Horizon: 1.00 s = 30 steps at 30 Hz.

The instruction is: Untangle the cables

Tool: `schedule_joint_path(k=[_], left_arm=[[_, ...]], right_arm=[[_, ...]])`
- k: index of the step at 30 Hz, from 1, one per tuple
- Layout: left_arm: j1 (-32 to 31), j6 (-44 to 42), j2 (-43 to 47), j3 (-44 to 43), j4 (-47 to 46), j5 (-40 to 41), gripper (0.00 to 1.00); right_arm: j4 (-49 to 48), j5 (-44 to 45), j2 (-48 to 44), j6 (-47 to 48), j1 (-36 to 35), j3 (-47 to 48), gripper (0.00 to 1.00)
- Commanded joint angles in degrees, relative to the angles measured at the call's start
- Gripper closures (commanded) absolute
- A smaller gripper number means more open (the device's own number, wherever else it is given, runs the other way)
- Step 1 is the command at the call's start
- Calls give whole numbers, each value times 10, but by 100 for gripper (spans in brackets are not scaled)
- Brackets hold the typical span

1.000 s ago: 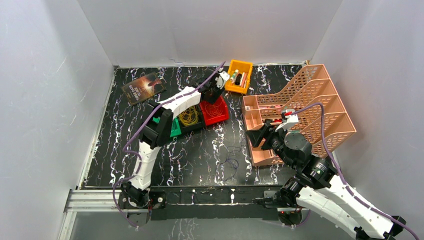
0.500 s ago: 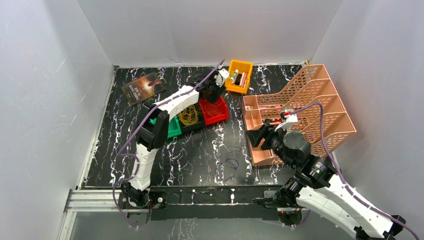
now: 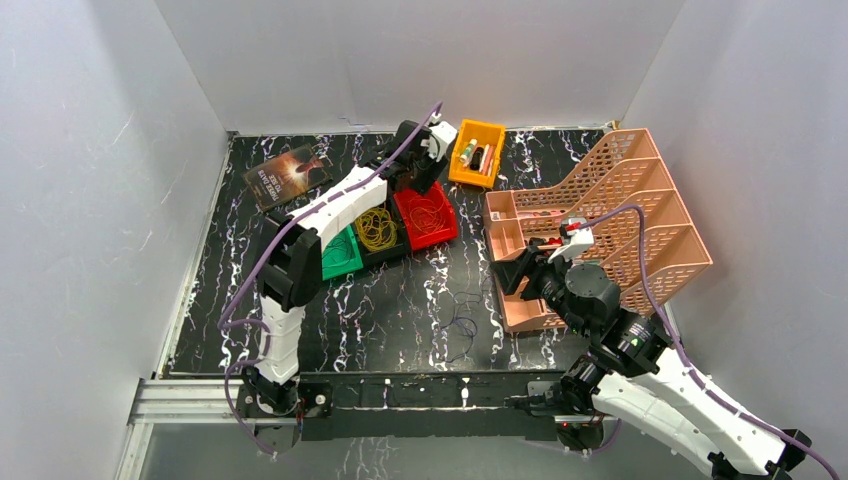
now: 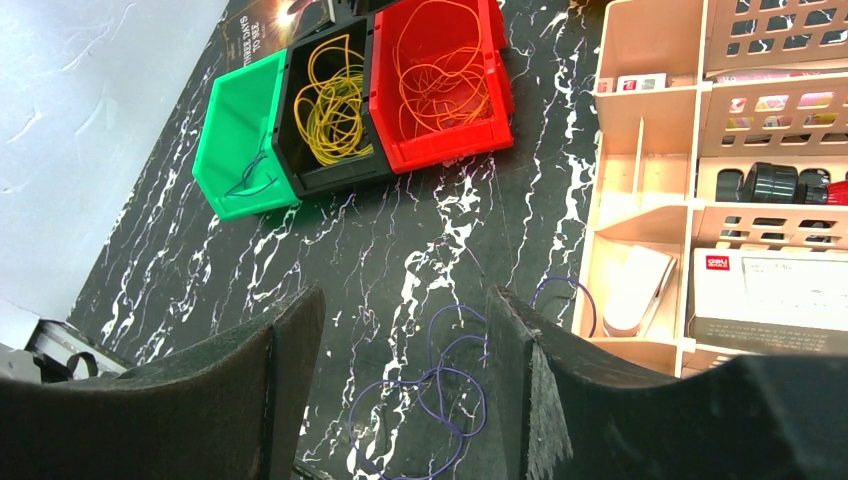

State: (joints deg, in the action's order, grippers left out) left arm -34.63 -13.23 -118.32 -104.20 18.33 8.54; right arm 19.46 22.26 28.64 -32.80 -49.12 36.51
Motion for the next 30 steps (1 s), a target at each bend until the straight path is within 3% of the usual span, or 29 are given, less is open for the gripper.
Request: schedule_joint_path(k=[1,10,16,22,30], left_arm=[[-2,5,25,8,19,-36,51],[0,-8,5,-5,54,-46,54],[1,-12,-9,-4,59,-46,61],[2,-7,-22,-10,60,-41,85],[6,-3,-23,-6,71,-14,100]], right_arm=[[-31,2,-2,-2,1,-4,31],[-33,0,4,-1,1,-3,31],[-37,-2,6,0,1,-5,31],[-39,-5,9,1,1,-4,31],[-37,-2,6,0,1,-5,31]])
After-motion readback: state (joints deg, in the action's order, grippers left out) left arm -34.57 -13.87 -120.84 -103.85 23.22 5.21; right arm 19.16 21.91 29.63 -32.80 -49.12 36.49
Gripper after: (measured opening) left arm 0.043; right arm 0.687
